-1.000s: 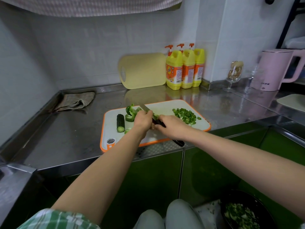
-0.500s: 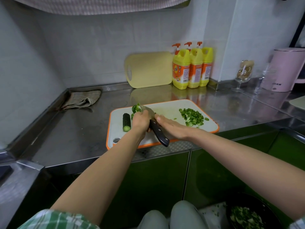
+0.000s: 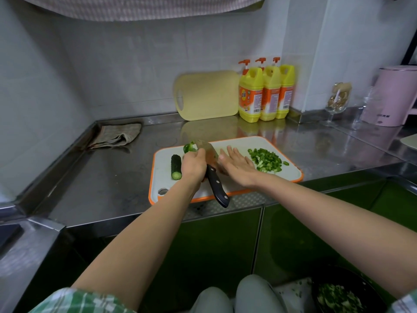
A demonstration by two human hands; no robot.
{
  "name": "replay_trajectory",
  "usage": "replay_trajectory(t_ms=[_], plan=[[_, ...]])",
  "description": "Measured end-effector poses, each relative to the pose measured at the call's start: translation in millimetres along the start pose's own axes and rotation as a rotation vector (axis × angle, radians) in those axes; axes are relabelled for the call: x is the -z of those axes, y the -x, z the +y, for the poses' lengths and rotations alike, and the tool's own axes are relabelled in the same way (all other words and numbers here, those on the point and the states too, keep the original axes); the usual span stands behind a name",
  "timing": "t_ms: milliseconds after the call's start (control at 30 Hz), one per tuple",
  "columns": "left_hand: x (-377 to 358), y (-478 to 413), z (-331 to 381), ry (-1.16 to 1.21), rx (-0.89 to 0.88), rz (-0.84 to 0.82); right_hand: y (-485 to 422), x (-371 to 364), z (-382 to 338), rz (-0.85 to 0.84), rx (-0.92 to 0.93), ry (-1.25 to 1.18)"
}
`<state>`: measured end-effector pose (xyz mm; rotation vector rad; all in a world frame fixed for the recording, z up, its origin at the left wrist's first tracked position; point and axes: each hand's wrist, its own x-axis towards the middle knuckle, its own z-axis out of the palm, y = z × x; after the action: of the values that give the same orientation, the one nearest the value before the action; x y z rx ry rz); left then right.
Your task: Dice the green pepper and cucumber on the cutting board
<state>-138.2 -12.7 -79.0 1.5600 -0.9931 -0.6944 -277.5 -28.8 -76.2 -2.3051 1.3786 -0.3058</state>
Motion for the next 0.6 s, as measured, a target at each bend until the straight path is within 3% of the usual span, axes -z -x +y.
replay_trajectory(t_ms=[100,267,433,600], plan=[[-1.2,4.3,3.4,-0.007,-0.024,-0.016,2.3,3.3,-6.3,0.007,0.083,-0.011],[2.5,7.1,5.1,-0.002,-0.021,0.010,5.5,7.0,0.3,-0.005,-0.090,0.034],[7.6,5.4,4.3,0.022,-0.010,0.048,18.7,12.0,-3.4,-0.043,0.005,0.034],[10.0,7.6,10.1,0.044,-0.048,0.088,16.4,23.4,2.9,0.223,-0.049,-0.065]])
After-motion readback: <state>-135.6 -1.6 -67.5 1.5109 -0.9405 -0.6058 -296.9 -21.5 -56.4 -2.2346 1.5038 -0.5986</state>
